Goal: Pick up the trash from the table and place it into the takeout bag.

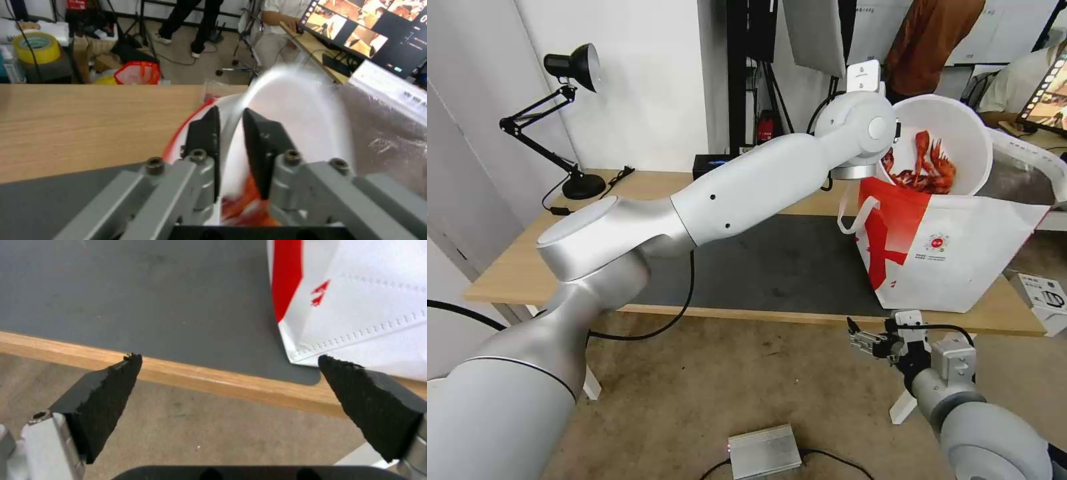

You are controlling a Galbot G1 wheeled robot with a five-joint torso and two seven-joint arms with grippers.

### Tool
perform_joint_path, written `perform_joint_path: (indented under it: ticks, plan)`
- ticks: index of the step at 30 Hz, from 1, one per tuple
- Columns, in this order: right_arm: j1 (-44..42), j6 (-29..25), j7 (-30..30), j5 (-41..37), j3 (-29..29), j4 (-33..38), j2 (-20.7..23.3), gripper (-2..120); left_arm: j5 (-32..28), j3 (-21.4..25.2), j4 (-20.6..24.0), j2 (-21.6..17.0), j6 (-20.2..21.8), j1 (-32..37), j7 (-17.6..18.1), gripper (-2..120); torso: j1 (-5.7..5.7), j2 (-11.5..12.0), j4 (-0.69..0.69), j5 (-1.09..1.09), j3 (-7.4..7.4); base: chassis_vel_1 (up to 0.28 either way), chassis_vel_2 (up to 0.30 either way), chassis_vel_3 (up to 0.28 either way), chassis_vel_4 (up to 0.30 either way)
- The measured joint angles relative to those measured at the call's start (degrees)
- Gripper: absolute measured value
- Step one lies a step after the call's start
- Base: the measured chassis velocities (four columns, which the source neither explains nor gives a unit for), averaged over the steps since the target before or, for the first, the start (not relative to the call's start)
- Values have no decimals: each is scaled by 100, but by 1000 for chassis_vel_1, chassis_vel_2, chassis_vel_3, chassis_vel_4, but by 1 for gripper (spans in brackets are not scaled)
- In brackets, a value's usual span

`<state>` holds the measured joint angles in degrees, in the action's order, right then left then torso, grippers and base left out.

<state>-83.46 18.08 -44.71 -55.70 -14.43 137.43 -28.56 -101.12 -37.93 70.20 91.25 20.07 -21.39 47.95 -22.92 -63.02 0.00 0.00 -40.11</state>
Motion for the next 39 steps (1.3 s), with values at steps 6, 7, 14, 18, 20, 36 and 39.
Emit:
perform_joint_path:
  ticks: [6,7,14,18,20,36,39]
  plan:
    - [0,0,0,0,0,0,0,100,-15,-3,29,0,2,-26,0,50,0,0,1,0,0,0,0,0,0]
    - [0,0,0,0,0,0,0,100,-19,-6,34,0,2,-38,1,54,0,0,1,0,0,0,0,0,0]
    - [0,0,0,0,0,0,0,100,-30,-14,69,1,-6,-69,15,77,0,0,0,0,0,0,0,0,0]
    - [0,0,0,0,0,0,0,100,-31,4,156,-14,-12,-59,116,93,0,0,0,0,0,0,0,0,0]
    - [0,0,0,0,0,0,0,100,-31,1,206,-35,-13,-44,151,97,0,0,0,0,0,0,0,0,0]
    - [0,0,0,0,0,0,0,100,703,-232,1920,-1833,-246,358,223,100,1,0,1,-3,0,0,0,0,0]
    - [0,0,1,0,0,0,0,100,841,-219,2157,-2109,-270,446,216,100,0,0,1,-3,0,0,0,0,0]
